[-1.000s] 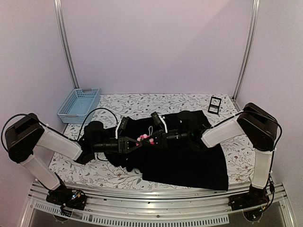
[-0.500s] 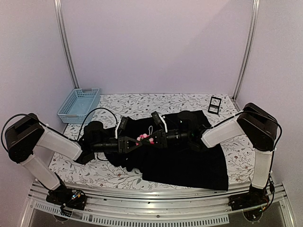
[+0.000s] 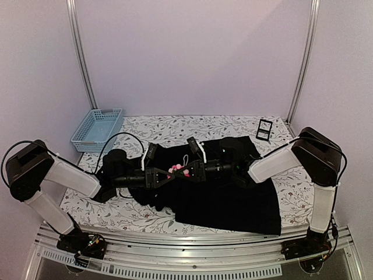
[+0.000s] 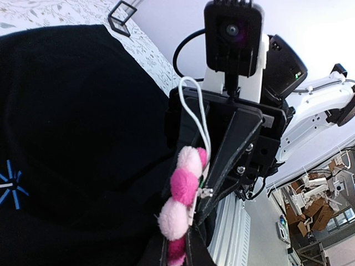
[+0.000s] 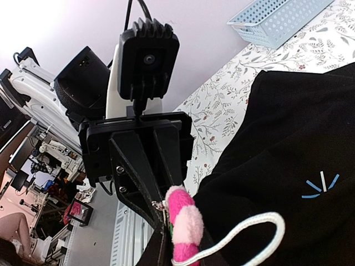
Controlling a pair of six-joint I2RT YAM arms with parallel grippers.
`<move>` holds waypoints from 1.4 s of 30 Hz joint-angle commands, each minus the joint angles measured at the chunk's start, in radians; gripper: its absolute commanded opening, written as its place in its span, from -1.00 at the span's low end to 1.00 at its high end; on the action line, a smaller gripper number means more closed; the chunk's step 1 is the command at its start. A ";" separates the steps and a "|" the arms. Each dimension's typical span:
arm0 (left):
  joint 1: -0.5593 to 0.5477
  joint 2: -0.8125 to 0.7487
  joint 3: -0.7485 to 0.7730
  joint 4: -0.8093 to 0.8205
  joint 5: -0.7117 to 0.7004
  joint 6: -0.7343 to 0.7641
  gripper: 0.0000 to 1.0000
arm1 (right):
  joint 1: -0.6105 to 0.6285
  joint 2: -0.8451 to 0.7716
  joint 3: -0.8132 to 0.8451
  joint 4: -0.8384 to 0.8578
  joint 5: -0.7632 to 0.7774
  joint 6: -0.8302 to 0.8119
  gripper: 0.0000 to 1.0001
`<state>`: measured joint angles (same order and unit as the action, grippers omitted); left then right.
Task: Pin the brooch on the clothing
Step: Pin the flattened clothing at the center of the board.
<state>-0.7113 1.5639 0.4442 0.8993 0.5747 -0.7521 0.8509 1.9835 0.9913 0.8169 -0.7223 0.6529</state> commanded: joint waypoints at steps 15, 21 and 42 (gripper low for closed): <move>-0.011 -0.031 -0.014 0.025 0.030 0.000 -1.00 | -0.009 -0.029 -0.028 0.027 0.165 0.046 -0.80; -0.011 -0.033 -0.015 0.025 0.030 0.000 -1.00 | -0.009 -0.031 -0.031 0.036 0.164 0.052 -0.72; -0.013 -0.031 -0.024 0.029 0.027 0.000 -1.00 | -0.009 -0.067 -0.072 0.023 0.235 0.052 -0.64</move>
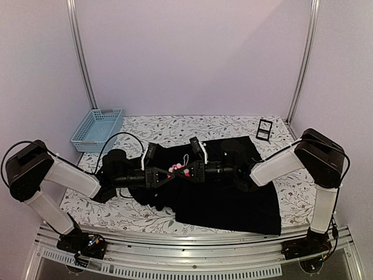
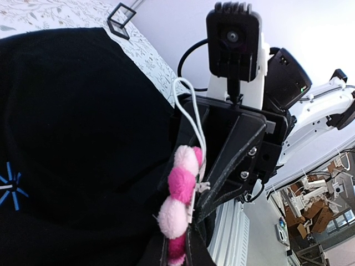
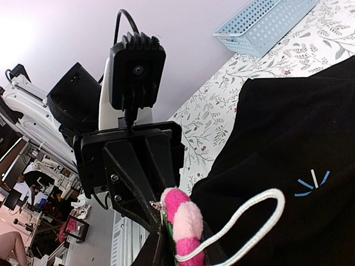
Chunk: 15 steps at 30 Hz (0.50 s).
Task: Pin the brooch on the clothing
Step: Pin the flattened clothing at the center of the board.
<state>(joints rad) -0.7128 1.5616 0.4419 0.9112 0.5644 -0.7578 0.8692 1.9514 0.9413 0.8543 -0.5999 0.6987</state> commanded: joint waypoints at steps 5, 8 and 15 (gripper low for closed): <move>-0.011 -0.029 -0.025 0.018 0.035 0.007 -1.00 | -0.029 -0.045 -0.032 -0.019 0.122 0.003 -0.63; -0.011 -0.029 -0.025 0.019 0.035 0.006 -1.00 | -0.030 -0.048 -0.033 -0.020 0.118 0.003 -0.63; -0.013 -0.028 -0.029 0.019 0.038 0.012 -1.00 | -0.030 -0.042 -0.034 0.009 0.103 0.012 -0.63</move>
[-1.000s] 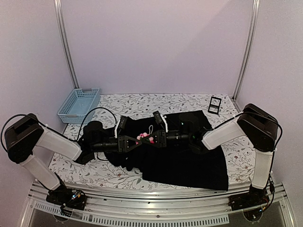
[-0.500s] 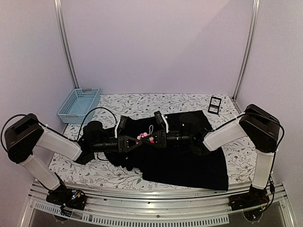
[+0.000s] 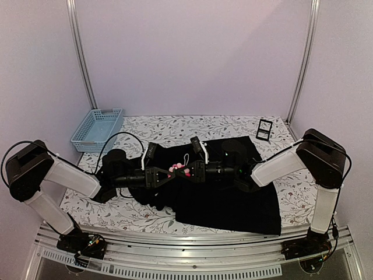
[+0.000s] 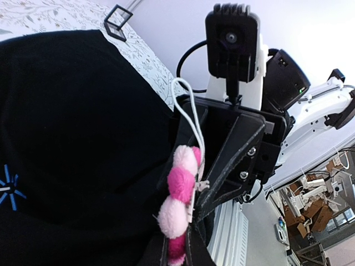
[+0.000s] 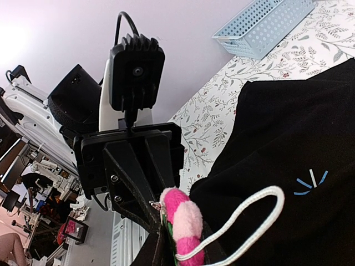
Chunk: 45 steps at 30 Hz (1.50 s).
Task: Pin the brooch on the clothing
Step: Pin the flattened clothing at the center of the board.
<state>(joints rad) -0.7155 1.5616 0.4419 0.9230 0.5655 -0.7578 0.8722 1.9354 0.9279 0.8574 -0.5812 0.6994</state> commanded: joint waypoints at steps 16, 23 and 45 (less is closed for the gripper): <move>-0.016 -0.032 -0.037 0.023 0.016 0.053 -1.00 | -0.028 0.002 -0.006 0.017 0.016 0.012 -0.53; -0.015 -0.032 -0.037 0.036 0.016 0.054 -1.00 | -0.029 0.000 -0.005 0.014 0.017 0.008 -0.55; -0.015 -0.034 -0.039 0.036 0.012 0.057 -1.00 | -0.010 0.020 0.021 -0.020 -0.062 -0.032 -0.46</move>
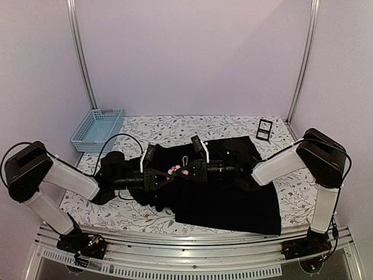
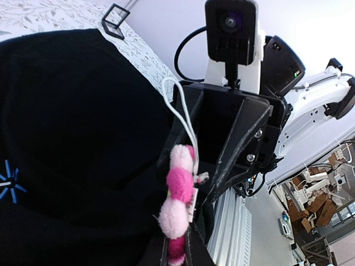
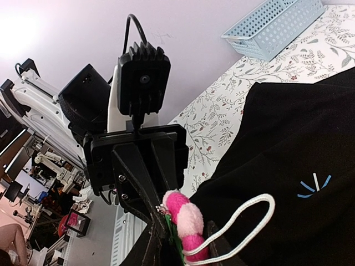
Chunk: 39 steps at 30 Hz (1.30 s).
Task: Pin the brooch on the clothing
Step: Pin the flattened clothing at the center of the board.
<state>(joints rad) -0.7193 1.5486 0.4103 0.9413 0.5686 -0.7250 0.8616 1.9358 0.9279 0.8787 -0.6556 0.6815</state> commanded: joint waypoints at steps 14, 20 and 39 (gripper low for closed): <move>-0.022 -0.030 0.004 -0.016 0.008 0.042 -1.00 | 0.003 0.035 0.037 -0.132 0.089 -0.034 -0.48; -0.017 -0.031 0.004 -0.056 -0.020 0.029 -1.00 | 0.020 0.011 0.001 -0.073 0.031 -0.070 -0.35; -0.017 -0.047 -0.006 -0.084 -0.017 0.009 -1.00 | 0.043 -0.067 -0.049 -0.094 0.026 -0.229 -0.04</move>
<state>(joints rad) -0.7246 1.5295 0.4103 0.8742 0.5457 -0.7094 0.8986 1.9278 0.8978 0.8139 -0.6449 0.5388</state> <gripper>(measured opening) 0.087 0.477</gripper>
